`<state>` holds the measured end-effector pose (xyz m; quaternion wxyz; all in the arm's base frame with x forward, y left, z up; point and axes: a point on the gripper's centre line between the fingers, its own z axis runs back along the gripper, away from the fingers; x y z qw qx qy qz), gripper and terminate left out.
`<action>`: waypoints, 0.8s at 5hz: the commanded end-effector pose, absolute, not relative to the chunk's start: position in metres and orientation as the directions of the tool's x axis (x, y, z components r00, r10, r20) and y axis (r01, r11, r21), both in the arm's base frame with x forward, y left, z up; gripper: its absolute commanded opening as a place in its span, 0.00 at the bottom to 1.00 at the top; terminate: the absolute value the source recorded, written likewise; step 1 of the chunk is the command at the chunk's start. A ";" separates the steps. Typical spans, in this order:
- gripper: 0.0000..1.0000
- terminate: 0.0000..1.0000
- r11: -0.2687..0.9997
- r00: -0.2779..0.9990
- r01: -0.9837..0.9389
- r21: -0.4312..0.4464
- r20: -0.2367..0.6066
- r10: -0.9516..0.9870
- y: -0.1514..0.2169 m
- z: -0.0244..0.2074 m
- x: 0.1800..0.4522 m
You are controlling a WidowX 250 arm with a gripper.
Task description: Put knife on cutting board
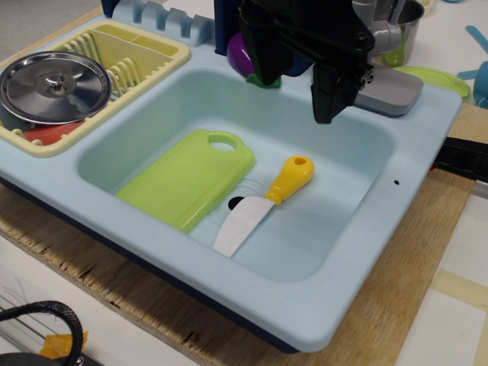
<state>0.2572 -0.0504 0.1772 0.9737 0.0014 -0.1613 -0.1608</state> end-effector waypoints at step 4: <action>1.00 0.00 0.978 0.938 0.208 0.023 0.278 -0.206 -0.035 0.131 0.263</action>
